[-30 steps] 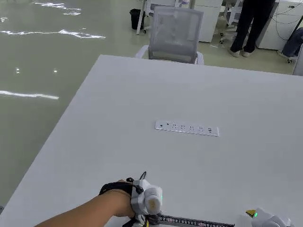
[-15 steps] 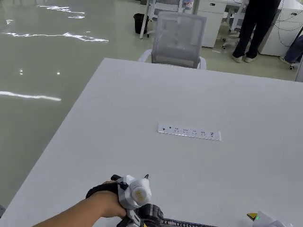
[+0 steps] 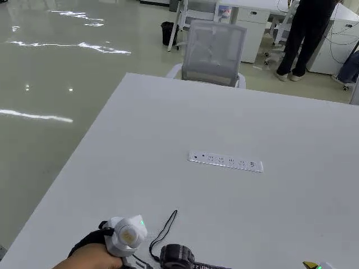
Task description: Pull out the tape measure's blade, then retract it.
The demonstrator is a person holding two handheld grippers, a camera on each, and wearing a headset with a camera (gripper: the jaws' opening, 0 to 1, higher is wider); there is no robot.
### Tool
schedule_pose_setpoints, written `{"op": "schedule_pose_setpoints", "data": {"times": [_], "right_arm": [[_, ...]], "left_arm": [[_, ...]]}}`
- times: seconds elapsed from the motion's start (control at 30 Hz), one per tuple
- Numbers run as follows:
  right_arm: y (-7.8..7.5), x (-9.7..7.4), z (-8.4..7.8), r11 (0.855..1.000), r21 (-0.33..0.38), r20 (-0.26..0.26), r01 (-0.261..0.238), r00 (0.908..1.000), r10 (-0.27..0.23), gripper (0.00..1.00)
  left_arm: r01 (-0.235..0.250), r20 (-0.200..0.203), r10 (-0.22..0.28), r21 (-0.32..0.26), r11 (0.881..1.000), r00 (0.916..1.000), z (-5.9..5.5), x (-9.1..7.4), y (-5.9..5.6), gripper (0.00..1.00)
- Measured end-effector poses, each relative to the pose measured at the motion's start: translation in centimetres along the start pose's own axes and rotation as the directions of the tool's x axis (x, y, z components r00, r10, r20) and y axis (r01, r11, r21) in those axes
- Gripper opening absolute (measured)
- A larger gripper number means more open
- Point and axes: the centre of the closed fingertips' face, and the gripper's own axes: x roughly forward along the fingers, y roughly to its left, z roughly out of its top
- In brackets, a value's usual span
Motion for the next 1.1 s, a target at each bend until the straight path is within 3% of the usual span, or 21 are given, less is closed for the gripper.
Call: {"op": "schedule_pose_setpoints", "data": {"times": [0.17, 0.27, 0.37, 0.43, 0.5, 0.6, 0.67, 0.73, 0.83, 0.97, 1.1], "right_arm": [[0.9, -0.8, 0.0, 1.0, 0.025, 0.042, 0.018, 0.999, -0.019, 0.98], [1.4, -1.2, -0.2, 0.999, 0.042, 0.065, 0.033, 0.9972, -0.036, 0.97], [2.1, -1.7, -0.5, 0.997, 0.059, 0.082, 0.043, 0.9955, -0.048, 0.97], [2.3, -1.9, -0.7, 0.996, 0.068, 0.091, 0.049, 0.9943, -0.055, 0.97], [2.5, -2.5, -0.7, 0.995, 0.083, 0.115, 0.063, 0.9908, -0.072, 0.97], [2.9, -3.4, -0.7, 0.993, 0.095, 0.135, 0.075, 0.987, -0.088, 0.97], [3.2, -4.1, -0.7, 0.99, 0.119, 0.165, 0.078, 0.9815, -0.097, 0.95], [3.8, -4.6, -1.3, 0.99, 0.118, 0.163, 0.08, 0.9816, -0.099, 0.93], [4.5, -5.2, -2.2, 0.99, 0.108, 0.15, 0.094, 0.9826, -0.109, 0.94], [4.9, -6.4, -2.8, 0.983, 0.144, 0.171, 0.112, 0.9758, -0.136, 0.94], [5.4, -7.1, -3.1, 0.98, 0.148, 0.182, 0.132, 0.9706, -0.158, 0.94]], "left_arm": [[-0.013, 0.087, 0.017, -0.051, 0.999, 0.9961, -1.3, -1.7, -0.1, 0.99], [-0.03, 0.102, 0.038, -0.079, 0.996, 0.9941, -2.4, -2.7, -0.2, 0.99], [-0.065, 0.106, 0.071, -0.053, 0.996, 0.9919, -3.4, -3.7, -0.5, 0.99], [-0.072, 0.129, 0.083, -0.091, 0.993, 0.9882, -3.5, -4.4, -0.6, 0.99], [-0.108, 0.172, 0.137, -0.166, 0.98, 0.9755, -3.8, -5.6, 0.0, 0.99], [-0.108, 0.161, 0.138, -0.18, 0.978, 0.9773, -5.3, -6.8, -0.5, 0.99], [-0.115, 0.162, 0.155, -0.229, 0.966, 0.9745, -6.1, -7.8, -0.7, 0.99], [-0.119, 0.175, 0.173, -0.28, 0.953, 0.9693, -6.8, -8.8, -0.6, 0.99], [-0.143, 0.22, 0.225, -0.333, 0.932, 0.9493, -7.1, -10.4, -0.2, 0.99], [-0.166, 0.209, 0.226, -0.272, 0.948, 0.9515, -8.0, -11.3, -1.2, 0.99], [-0.174, 0.219, 0.243, -0.292, 0.94, 0.945, -7.9, -12.3, -1.4, 0.99]]}}
